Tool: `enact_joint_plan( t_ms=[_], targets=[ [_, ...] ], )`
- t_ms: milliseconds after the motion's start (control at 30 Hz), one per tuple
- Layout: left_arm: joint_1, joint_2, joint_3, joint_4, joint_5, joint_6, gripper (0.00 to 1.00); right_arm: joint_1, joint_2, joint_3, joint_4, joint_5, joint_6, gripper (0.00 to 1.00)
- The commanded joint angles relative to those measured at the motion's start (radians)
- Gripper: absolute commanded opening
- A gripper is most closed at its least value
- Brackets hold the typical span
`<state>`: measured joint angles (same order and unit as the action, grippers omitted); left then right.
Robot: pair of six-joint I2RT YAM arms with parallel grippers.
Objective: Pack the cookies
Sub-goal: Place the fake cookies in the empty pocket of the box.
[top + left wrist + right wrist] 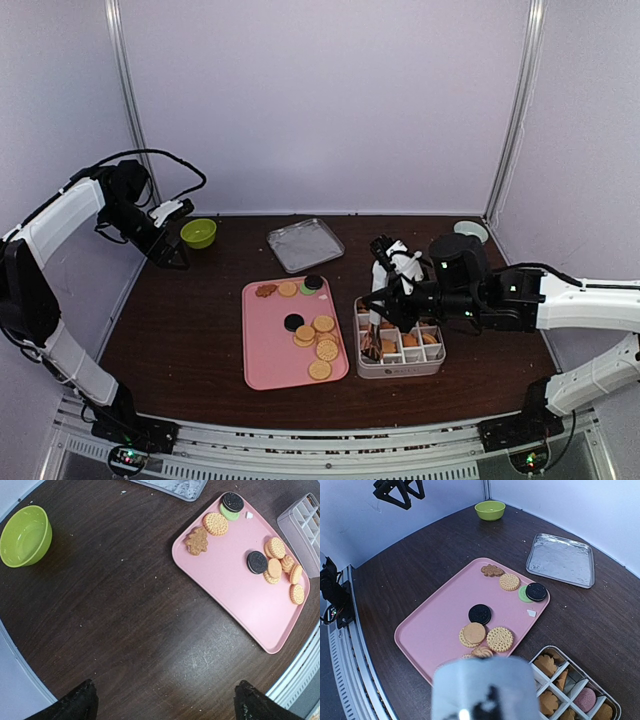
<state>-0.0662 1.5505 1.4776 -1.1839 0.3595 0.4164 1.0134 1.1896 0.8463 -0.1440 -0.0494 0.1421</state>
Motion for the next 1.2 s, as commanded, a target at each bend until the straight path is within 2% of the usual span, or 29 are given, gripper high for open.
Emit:
enact_joint_plan(
  t_ms=[0, 400, 633, 733, 933, 1167],
  targets=[
    [-0.003, 0.002, 0.016, -0.003, 0.016, -0.008, 0.98, 0.003, -0.012, 0.018, 0.033, -0.001, 0.003, 0.19],
    [-0.002, -0.007, 0.01, -0.003, 0.019, -0.007, 0.98, 0.002, -0.048, 0.032, 0.006, -0.001, -0.008, 0.28],
    [-0.003, -0.008, 0.01, -0.003, 0.024, -0.007, 0.98, 0.003, -0.059, 0.029, -0.007, 0.005, -0.009, 0.28],
    [-0.003, -0.009, 0.009, -0.003, 0.024, -0.007, 0.98, 0.002, -0.056, 0.031, -0.01, 0.009, -0.009, 0.24],
    [-0.003, -0.009, 0.008, -0.003, 0.022, -0.007, 0.98, 0.003, -0.071, 0.039, -0.018, -0.003, -0.029, 0.07],
    [-0.003, -0.008, 0.011, -0.003, 0.026, -0.007, 0.98, 0.006, -0.064, 0.048, -0.035, 0.011, -0.062, 0.03]
  ],
)
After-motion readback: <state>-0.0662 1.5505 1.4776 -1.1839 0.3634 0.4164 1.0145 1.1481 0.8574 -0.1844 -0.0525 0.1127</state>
